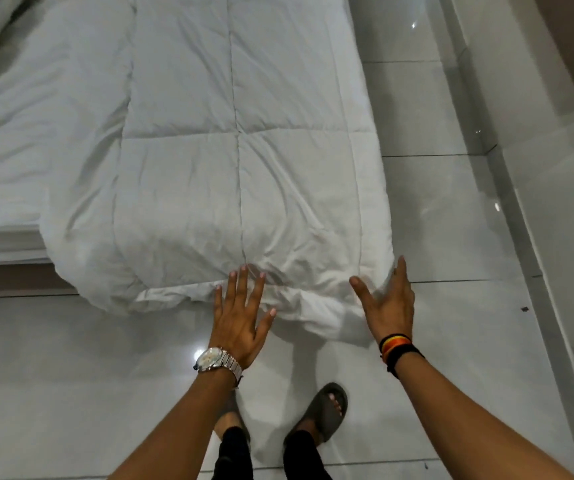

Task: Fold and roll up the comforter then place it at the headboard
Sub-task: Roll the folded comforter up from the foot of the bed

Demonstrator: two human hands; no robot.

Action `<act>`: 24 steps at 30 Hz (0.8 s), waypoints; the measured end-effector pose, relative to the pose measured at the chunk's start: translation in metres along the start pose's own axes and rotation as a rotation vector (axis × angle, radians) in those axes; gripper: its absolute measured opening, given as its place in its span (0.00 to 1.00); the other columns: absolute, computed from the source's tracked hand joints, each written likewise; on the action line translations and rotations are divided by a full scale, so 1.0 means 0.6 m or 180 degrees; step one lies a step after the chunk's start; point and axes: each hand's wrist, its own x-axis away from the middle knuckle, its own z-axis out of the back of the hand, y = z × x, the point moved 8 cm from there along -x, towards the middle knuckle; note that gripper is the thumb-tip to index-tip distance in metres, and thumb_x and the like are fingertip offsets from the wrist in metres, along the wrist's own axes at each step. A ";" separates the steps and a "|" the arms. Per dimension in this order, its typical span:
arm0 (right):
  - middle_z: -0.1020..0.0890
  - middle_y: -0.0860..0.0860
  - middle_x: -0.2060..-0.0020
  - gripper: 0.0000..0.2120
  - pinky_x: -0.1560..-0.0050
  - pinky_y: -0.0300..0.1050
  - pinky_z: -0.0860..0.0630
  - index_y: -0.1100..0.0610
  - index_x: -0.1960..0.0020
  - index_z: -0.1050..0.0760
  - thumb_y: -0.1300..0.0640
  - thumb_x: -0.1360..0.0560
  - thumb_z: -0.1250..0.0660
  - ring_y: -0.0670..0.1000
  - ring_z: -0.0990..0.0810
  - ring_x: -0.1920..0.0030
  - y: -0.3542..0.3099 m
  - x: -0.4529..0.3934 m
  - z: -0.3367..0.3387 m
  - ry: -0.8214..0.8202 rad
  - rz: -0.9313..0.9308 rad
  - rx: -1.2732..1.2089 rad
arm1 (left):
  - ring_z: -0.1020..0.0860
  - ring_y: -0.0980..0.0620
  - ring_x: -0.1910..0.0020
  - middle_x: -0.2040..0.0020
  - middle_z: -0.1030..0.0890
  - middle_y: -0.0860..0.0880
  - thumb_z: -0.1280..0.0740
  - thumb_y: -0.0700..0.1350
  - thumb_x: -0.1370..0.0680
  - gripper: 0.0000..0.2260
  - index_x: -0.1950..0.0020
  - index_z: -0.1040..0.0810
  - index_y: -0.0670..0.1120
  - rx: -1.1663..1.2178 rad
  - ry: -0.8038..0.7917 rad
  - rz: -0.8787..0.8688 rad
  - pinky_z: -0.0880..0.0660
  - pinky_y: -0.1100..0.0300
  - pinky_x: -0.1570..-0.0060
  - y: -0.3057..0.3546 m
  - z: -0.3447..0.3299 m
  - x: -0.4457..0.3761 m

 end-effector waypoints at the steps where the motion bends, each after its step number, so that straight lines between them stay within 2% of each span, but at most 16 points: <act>1: 0.39 0.52 0.17 0.55 0.20 0.61 0.40 0.43 0.15 0.51 0.25 0.31 0.30 0.56 0.42 0.18 -0.011 0.018 -0.009 0.0034 0.0145 0.0106 | 0.59 0.45 0.16 0.14 0.58 0.46 0.51 0.64 0.16 0.32 0.14 0.51 0.54 0.0062 -0.0013 0.0062 0.57 0.38 0.19 -0.013 0.001 0.009; 5: 0.52 0.54 0.14 0.48 0.20 0.66 0.43 0.37 0.15 0.55 0.27 0.27 0.34 0.55 0.51 0.15 -0.014 0.096 -0.084 -0.0061 0.0285 0.0313 | 0.62 0.49 0.16 0.14 0.60 0.48 0.56 0.66 0.17 0.33 0.15 0.55 0.56 0.0444 -0.0195 0.0363 0.56 0.42 0.18 -0.077 -0.010 0.044; 8: 0.64 0.52 0.16 0.48 0.19 0.61 0.43 0.29 0.18 0.59 0.27 0.27 0.33 0.57 0.56 0.15 0.014 0.135 -0.162 -0.0147 -0.0087 0.0044 | 0.58 0.48 0.15 0.14 0.57 0.49 0.56 0.68 0.19 0.34 0.15 0.55 0.56 0.0916 -0.0176 0.0797 0.53 0.43 0.18 -0.144 -0.029 0.074; 11: 0.72 0.48 0.18 0.45 0.19 0.61 0.42 0.24 0.22 0.63 0.25 0.27 0.35 0.58 0.57 0.15 0.041 0.132 -0.231 0.0142 -0.0647 -0.0457 | 0.57 0.50 0.16 0.14 0.58 0.52 0.53 0.68 0.17 0.32 0.15 0.57 0.61 0.1943 0.0257 0.1663 0.52 0.42 0.18 -0.223 -0.055 0.086; 14: 0.73 0.54 0.19 0.46 0.20 0.60 0.39 0.27 0.20 0.64 0.23 0.27 0.38 0.61 0.55 0.15 0.076 0.100 -0.296 0.0543 -0.1196 -0.0866 | 0.60 0.50 0.16 0.15 0.64 0.51 0.51 0.69 0.17 0.33 0.17 0.63 0.64 0.2743 0.0870 0.2576 0.53 0.43 0.19 -0.293 -0.087 0.070; 17: 0.70 0.58 0.18 0.49 0.22 0.58 0.40 0.32 0.18 0.63 0.23 0.27 0.38 0.62 0.55 0.15 0.076 0.036 -0.340 0.0851 -0.1176 -0.1188 | 0.59 0.49 0.16 0.16 0.65 0.46 0.50 0.68 0.17 0.36 0.16 0.64 0.57 0.3231 0.1728 0.2991 0.54 0.51 0.24 -0.359 -0.103 0.025; 19: 0.68 0.58 0.17 0.50 0.25 0.49 0.41 0.35 0.17 0.61 0.26 0.26 0.34 0.60 0.54 0.16 0.079 -0.011 -0.358 0.1049 -0.1143 -0.1370 | 0.57 0.47 0.16 0.16 0.65 0.43 0.48 0.68 0.18 0.39 0.15 0.63 0.53 0.3436 0.2021 0.3144 0.53 0.54 0.26 -0.397 -0.127 -0.017; 21: 0.67 0.58 0.17 0.52 0.30 0.41 0.44 0.35 0.16 0.60 0.27 0.27 0.31 0.59 0.54 0.16 0.071 -0.052 -0.366 0.1159 -0.1083 -0.1538 | 0.56 0.44 0.16 0.17 0.66 0.40 0.45 0.72 0.22 0.44 0.15 0.64 0.54 0.3676 0.2198 0.3294 0.51 0.50 0.24 -0.425 -0.143 -0.053; 24: 0.67 0.58 0.18 0.58 0.25 0.46 0.43 0.35 0.17 0.61 0.27 0.32 0.26 0.59 0.57 0.15 0.070 -0.098 -0.378 0.1250 -0.1130 -0.1743 | 0.54 0.44 0.16 0.16 0.66 0.42 0.37 0.78 0.33 0.57 0.16 0.65 0.56 0.3925 0.2437 0.3413 0.47 0.45 0.22 -0.454 -0.163 -0.087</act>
